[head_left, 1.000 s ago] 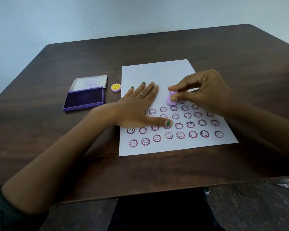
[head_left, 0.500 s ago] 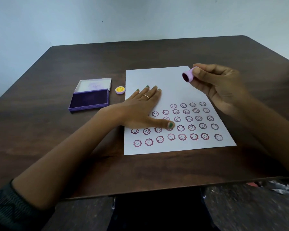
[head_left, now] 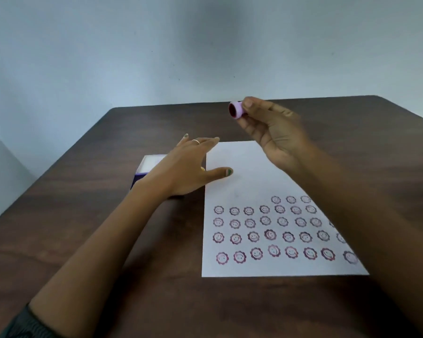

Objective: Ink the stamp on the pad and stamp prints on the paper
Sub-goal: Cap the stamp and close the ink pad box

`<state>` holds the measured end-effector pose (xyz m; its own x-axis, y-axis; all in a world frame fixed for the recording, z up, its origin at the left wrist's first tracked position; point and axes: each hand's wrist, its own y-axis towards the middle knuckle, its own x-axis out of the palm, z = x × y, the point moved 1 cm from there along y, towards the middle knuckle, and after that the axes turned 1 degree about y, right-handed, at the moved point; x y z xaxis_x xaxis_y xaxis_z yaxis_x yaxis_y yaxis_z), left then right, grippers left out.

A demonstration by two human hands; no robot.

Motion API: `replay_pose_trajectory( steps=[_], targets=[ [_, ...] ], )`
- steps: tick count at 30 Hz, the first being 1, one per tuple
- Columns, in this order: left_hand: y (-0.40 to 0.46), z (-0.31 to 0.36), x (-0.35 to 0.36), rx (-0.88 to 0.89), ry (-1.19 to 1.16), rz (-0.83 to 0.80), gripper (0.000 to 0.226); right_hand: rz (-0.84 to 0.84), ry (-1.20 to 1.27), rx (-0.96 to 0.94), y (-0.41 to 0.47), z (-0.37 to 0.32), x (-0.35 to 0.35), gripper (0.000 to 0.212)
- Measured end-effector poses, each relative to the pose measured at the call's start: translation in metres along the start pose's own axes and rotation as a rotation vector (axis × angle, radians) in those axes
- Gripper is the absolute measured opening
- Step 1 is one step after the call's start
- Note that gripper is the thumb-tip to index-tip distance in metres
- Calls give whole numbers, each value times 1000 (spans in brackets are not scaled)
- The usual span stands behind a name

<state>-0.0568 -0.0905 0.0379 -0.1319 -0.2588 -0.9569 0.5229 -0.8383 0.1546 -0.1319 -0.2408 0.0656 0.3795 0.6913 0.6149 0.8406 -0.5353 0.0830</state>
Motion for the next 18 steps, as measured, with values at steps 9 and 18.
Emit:
replay_pose_trajectory(
  steps=[9, 18],
  targets=[
    [1, -32, -11, -92, 91, -36, 57, 20, -41, 41, 2, 23, -11, 26],
    [1, -35, -4, -66, 144, -32, 37, 68, -206, 8, 0, 26, -16, 27]
  ],
)
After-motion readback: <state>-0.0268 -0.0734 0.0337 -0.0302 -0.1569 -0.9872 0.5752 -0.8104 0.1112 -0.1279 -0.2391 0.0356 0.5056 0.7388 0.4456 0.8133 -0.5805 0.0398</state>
